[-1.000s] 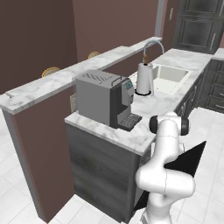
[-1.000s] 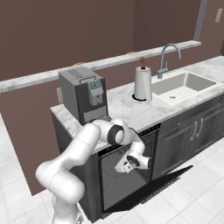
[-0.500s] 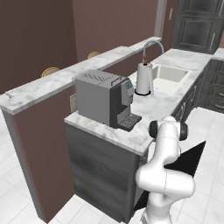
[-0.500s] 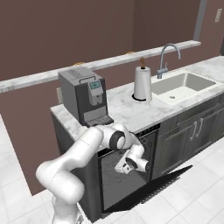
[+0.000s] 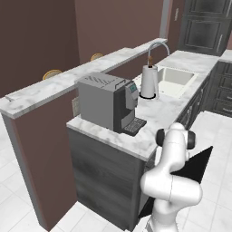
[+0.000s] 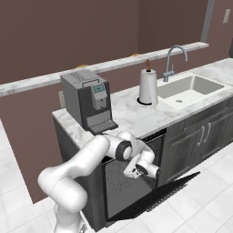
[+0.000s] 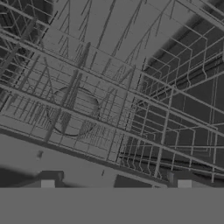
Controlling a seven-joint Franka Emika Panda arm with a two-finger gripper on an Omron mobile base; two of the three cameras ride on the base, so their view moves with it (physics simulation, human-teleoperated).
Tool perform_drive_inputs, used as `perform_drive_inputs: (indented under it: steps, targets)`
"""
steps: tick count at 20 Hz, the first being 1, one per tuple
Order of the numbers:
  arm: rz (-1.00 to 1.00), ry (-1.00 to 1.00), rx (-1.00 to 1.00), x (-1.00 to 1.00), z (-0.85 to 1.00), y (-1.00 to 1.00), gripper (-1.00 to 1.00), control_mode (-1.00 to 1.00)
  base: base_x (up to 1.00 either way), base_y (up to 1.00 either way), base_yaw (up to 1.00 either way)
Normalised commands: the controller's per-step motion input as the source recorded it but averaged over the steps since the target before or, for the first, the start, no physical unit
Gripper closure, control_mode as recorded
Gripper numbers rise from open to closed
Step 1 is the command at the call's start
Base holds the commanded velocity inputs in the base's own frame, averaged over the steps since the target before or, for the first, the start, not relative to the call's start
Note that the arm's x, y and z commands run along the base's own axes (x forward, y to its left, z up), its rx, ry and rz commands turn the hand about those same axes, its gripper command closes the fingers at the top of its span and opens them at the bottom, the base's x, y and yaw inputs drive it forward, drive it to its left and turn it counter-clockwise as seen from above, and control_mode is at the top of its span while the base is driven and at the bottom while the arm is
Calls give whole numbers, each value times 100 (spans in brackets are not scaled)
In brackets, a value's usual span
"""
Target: Open the dishwasher door and pull out the top rack.
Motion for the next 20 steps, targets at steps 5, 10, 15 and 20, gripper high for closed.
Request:
perform_drive_inputs:
  steps: [5,10,15,20]
  targets:
    - [0,-9,1,-20,0,3,-100,-100,0,0,0]
    - [0,0,0,6,-4,49,-100,-100,0,0,0]
    - [0,-10,0,-6,17,22,-100,-100,0,0,0]
    - [0,-3,-3,25,-24,36,-100,-100,0,0,0]
